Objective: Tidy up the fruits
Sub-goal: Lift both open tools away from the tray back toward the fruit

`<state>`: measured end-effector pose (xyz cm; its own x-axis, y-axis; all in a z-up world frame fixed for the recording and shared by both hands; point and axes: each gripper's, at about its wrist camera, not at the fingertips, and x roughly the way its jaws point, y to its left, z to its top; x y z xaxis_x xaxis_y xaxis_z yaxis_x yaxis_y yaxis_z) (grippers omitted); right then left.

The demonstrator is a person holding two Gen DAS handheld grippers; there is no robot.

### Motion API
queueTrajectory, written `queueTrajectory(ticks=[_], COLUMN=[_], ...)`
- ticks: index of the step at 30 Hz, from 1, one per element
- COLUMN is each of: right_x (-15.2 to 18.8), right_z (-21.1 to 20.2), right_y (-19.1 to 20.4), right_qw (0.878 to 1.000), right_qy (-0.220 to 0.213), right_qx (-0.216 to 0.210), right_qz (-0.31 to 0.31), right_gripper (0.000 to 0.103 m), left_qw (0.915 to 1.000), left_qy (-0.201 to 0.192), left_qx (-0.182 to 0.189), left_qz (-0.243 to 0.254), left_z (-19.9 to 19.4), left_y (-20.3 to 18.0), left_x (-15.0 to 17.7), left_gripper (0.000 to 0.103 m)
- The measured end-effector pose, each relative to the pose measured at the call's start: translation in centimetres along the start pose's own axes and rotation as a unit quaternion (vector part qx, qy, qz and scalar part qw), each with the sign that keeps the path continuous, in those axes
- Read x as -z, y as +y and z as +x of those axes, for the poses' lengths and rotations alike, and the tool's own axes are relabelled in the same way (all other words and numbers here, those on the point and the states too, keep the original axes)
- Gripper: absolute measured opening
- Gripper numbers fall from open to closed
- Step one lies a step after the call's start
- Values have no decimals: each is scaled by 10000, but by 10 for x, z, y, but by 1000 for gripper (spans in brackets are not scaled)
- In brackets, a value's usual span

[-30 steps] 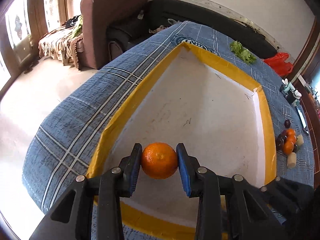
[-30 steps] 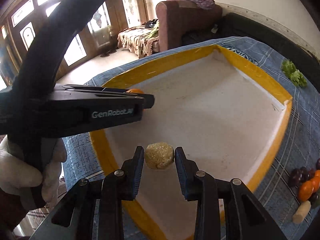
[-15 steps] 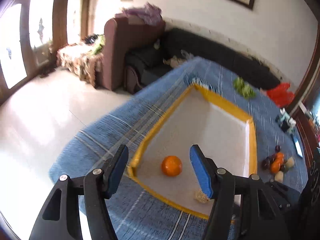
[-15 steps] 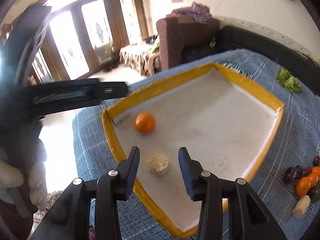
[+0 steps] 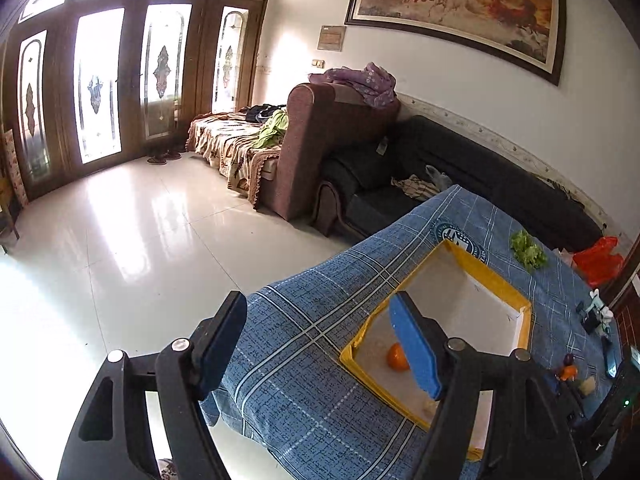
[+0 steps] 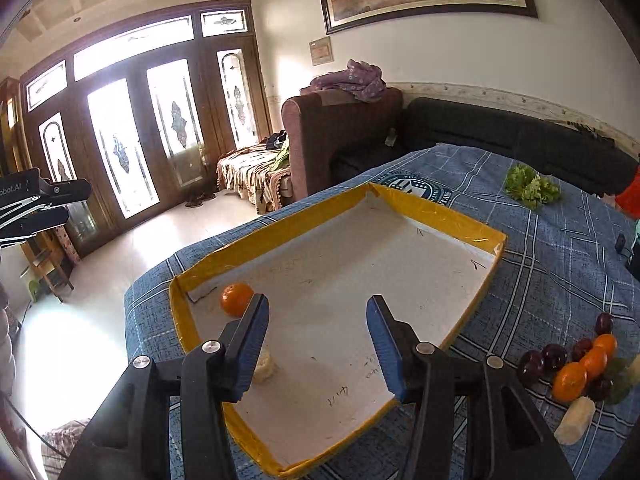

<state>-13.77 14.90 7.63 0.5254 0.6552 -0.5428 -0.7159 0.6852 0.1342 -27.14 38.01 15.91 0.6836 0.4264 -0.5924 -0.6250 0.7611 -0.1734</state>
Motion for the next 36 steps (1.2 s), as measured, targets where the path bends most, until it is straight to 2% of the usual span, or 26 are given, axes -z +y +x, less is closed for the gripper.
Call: queueTrajectory(ticks=[7,15,21,30,36], right_x=[5,10,12,10,10], right_z=[1,-3,-8,-11,-12], right_y=[-8,-22,-28,-26,-23], right_qw=[9998,9978,9959,9944,9938], right_qy=[-44,-151,-237,-275,-237], right_qx=[188,615,835,987,1063], right_qz=[82,182,238,260,236], right_gripper=[59,59,59,59,60], left_qw=[9995,9985,9988,9989,9991], left_qy=[154,-120,-253,-190,-117], left_qx=[-81,-261,12,284,337], left_qz=[255,464,417,335,209], left_z=[18,11,0,-6,-3], left_y=[-24,-34,-36,-32,-21], left_x=[20,34,30,31,31], left_gripper=[74,74,74,74,75])
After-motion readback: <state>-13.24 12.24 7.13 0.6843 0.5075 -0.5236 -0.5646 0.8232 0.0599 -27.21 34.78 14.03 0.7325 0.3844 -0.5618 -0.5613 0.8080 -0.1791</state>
